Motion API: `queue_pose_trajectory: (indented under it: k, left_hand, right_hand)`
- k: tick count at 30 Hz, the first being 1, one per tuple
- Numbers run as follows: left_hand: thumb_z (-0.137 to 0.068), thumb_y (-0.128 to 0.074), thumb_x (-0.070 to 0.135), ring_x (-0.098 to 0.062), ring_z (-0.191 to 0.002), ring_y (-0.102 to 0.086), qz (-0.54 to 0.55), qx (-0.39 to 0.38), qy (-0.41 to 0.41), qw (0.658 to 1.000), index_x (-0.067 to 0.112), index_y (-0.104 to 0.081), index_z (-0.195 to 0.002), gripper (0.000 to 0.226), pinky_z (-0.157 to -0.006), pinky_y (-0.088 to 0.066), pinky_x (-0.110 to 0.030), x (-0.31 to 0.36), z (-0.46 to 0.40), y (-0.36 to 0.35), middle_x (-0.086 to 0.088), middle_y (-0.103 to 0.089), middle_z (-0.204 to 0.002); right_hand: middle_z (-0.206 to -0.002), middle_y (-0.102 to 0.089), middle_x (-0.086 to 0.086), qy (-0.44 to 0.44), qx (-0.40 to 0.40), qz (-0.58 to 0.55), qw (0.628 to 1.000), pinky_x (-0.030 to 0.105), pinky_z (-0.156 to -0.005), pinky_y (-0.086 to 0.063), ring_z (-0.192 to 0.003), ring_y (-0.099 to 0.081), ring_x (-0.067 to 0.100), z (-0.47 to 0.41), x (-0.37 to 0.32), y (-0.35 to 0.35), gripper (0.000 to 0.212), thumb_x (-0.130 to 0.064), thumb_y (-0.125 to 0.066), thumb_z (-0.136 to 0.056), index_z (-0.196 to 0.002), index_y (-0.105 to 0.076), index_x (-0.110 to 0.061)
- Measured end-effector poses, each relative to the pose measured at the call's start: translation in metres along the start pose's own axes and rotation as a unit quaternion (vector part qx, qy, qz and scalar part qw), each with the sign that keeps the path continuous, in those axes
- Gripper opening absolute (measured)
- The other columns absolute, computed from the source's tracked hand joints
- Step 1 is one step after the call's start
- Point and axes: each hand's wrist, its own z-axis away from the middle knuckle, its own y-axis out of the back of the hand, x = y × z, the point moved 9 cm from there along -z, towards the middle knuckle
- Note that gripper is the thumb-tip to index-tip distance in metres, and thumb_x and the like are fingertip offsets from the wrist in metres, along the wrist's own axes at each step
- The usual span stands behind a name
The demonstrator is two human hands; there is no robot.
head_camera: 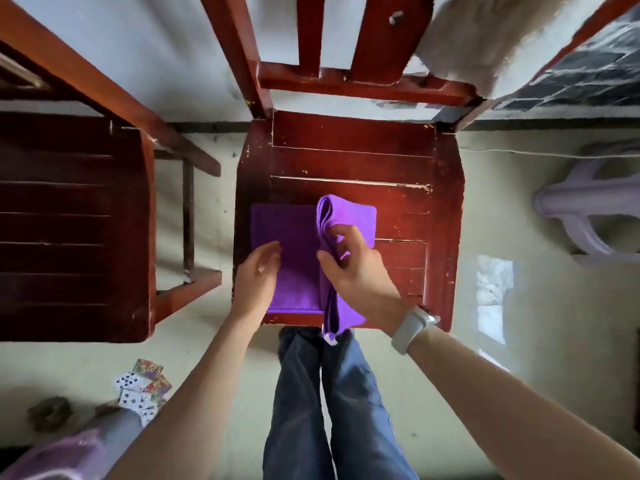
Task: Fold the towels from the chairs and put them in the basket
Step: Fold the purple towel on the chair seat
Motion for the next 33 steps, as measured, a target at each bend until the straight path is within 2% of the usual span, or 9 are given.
queue_pose_trajectory:
  k: [2,5,10,16,19,21,25,29,33]
  left_hand:
    - [-0.093,-0.045,0.01,-0.015,-0.084,-0.061,0.075,-0.008,0.076,0.994,0.016,-0.059,-0.108,0.021,-0.078,-0.046,-0.029,-0.019,-0.003,0.014,0.001,-0.065,-0.095]
    - [-0.094,-0.045,0.015,-0.015,-0.08,-0.064,0.121,-0.034,0.148,0.981,0.01,-0.058,-0.109,0.021,-0.073,-0.049,-0.025,-0.041,0.001,0.022,-0.001,-0.067,-0.088]
    - [-0.096,-0.045,0.019,-0.019,-0.085,-0.064,0.15,-0.066,0.146,0.976,0.004,-0.057,-0.116,0.028,-0.076,-0.054,-0.026,-0.058,0.014,0.031,-0.012,-0.065,-0.104]
    - [-0.091,-0.054,0.02,-0.013,-0.084,-0.063,0.149,-0.042,0.135,0.979,0.011,-0.063,-0.108,0.021,-0.075,-0.054,-0.023,-0.065,0.021,0.039,-0.006,-0.067,-0.094]
    - [-0.088,-0.059,0.028,-0.012,-0.083,-0.059,0.039,-0.024,0.103,0.994,0.017,-0.068,-0.1,0.019,-0.084,-0.05,-0.034,-0.064,0.018,0.045,-0.002,-0.066,-0.088]
    - [-0.085,-0.062,0.028,-0.015,-0.086,-0.064,-0.041,0.005,0.057,0.998,0.012,-0.069,-0.096,0.021,-0.083,-0.047,-0.03,-0.057,0.016,0.05,-0.004,-0.071,-0.089]
    - [-0.085,-0.061,0.016,-0.026,-0.082,-0.066,-0.138,0.08,-0.02,0.987,0.004,-0.069,-0.088,0.014,-0.077,-0.048,-0.031,-0.042,0.016,0.058,-0.013,-0.072,-0.084]
    - [-0.088,-0.057,0.017,-0.03,-0.079,-0.061,-0.216,0.088,-0.05,0.971,0.004,-0.064,-0.088,0.015,-0.072,-0.042,-0.032,-0.046,0.013,0.054,-0.013,-0.067,-0.082]
    - [-0.087,-0.057,0.02,-0.031,-0.083,-0.061,-0.261,0.091,-0.059,0.959,0.007,-0.059,-0.092,0.015,-0.07,-0.043,-0.034,-0.046,0.008,0.053,-0.012,-0.066,-0.088]
  right_hand:
    - [-0.084,-0.064,0.004,0.007,-0.01,0.031,0.999,0.026,-0.065,-0.031,-0.079,-0.06,0.031,-0.009,-0.01,-0.028,0.034,-0.02,-0.056,-0.087,-0.119,-0.048,-0.011]
    - [-0.104,-0.065,0.015,-0.013,-0.03,0.073,0.997,0.033,-0.075,-0.042,-0.095,-0.059,0.036,-0.021,-0.014,-0.064,0.038,-0.022,-0.053,-0.088,-0.124,-0.043,-0.012]
    - [-0.113,-0.06,0.019,-0.051,-0.067,0.125,0.988,0.041,-0.084,-0.046,-0.101,-0.057,0.039,-0.032,-0.009,-0.101,0.041,-0.019,-0.048,-0.088,-0.127,-0.04,-0.009]
    - [-0.108,-0.062,0.019,-0.056,-0.071,0.139,0.986,0.039,-0.085,-0.044,-0.1,-0.057,0.037,-0.036,-0.01,-0.115,0.042,-0.021,-0.048,-0.089,-0.129,-0.041,-0.009]
    - [-0.114,-0.061,0.015,-0.049,-0.066,0.166,0.983,0.042,-0.089,-0.045,-0.106,-0.055,0.035,-0.036,-0.01,-0.11,0.039,-0.024,-0.041,-0.092,-0.13,-0.045,-0.013]
    - [-0.12,-0.057,0.011,0.02,-0.027,0.236,0.971,0.042,-0.088,-0.045,-0.109,-0.052,0.033,-0.037,-0.024,-0.099,0.037,-0.023,-0.04,-0.092,-0.128,-0.05,-0.016]
    - [-0.129,-0.054,0.013,0.189,0.027,0.441,0.877,0.053,-0.095,-0.036,-0.115,-0.05,0.036,-0.035,-0.043,-0.098,0.043,-0.019,-0.046,-0.085,-0.127,-0.053,-0.013]
    - [-0.154,-0.022,0.006,0.162,-0.028,0.528,0.833,0.069,-0.105,-0.007,-0.14,-0.02,0.035,-0.049,-0.007,-0.11,0.052,-0.041,-0.031,-0.093,-0.143,-0.025,-0.031]
    - [-0.155,-0.017,0.007,0.165,-0.049,0.547,0.819,0.072,-0.103,-0.007,-0.14,-0.016,0.039,-0.059,0.017,-0.112,0.055,-0.049,-0.027,-0.092,-0.144,-0.017,-0.036]
